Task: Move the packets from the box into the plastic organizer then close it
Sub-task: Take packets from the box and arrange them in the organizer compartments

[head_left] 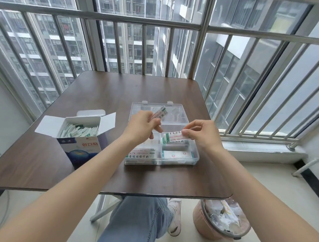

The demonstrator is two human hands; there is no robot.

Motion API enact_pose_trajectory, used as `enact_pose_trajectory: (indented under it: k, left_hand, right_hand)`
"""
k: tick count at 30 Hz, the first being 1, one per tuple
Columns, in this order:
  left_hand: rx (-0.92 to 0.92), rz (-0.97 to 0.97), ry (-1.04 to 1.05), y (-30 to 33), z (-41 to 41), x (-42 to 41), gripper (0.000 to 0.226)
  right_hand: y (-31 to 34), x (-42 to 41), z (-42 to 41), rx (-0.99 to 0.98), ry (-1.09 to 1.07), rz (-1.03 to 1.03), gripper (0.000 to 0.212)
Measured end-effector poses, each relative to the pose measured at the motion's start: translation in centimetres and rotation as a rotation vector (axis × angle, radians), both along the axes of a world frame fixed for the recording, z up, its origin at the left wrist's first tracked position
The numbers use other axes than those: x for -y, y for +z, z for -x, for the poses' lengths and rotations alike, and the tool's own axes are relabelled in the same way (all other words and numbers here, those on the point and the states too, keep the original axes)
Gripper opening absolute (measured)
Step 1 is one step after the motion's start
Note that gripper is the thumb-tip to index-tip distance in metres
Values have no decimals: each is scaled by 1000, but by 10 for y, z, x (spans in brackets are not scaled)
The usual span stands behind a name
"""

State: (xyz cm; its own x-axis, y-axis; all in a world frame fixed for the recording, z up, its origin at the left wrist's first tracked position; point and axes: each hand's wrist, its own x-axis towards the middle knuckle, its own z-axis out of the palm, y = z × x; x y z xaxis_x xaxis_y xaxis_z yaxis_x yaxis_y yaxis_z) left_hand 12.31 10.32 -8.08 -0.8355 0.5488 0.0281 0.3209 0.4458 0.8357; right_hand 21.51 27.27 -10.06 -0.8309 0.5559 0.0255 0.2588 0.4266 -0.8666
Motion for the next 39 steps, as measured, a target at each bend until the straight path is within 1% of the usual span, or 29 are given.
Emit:
enact_pose_trajectory:
  k: [4,9,12,15,17,18,19,21,23,24,26,27,30,33,35,39]
  left_hand:
    - [-41,64,-28,-3,-2,-8,15]
    - [-38,105,-82,-8,-3,-14,16]
    - [-30,68,-90,-9,-4,-13,16]
    - [45,-32,-92,-6,-4,-7,14]
    - [113,-85,-106,-4,-4,-4,15]
    - [135,-94,-116,-4,-5,-3,17]
    - [151,-94,-130,-4,-6,-3,19]
    - [182,-86,-180,-3,-10,-2,20]
    - [213,-86,-244,-2,-14,-4,20]
    - [220,-84,-261,-2,-16,-6,20]
    - [194,-66,-252,-2,-18,-9,19]
    - [161,-49,-232,-2,-18,-10,18]
    - [-23,32,-159,-4,-15,-12,13]
    - [-146,89,-110,-5,-12,-14,12]
    - [-203,137,-105,-7,-10,-18,14]
    - [-233,231,-115,-11,-10,-22,16]
  right_hand:
    - [-5,4,0,90,26,-197,7]
    - [-9,11,2,124,36,-332,12]
    - [-11,12,3,136,57,-418,10]
    - [-11,13,4,163,80,-445,9]
    - [-8,12,2,129,93,-441,9]
    - [-3,12,1,73,91,-421,10]
    - [4,12,0,-3,92,-373,14]
    - [19,13,-2,-131,136,-207,20]
    - [28,12,-3,-140,216,-90,22]
    - [29,13,-2,-129,238,-64,19]
    - [26,11,-1,-125,211,-40,10]
    - [24,9,0,-124,179,-22,9]
    - [18,1,0,-100,108,26,10]
    - [12,-3,-1,-37,114,-2,14]
    - [9,-3,-2,-16,106,-30,8]
    - [4,-4,-3,12,56,-144,4]
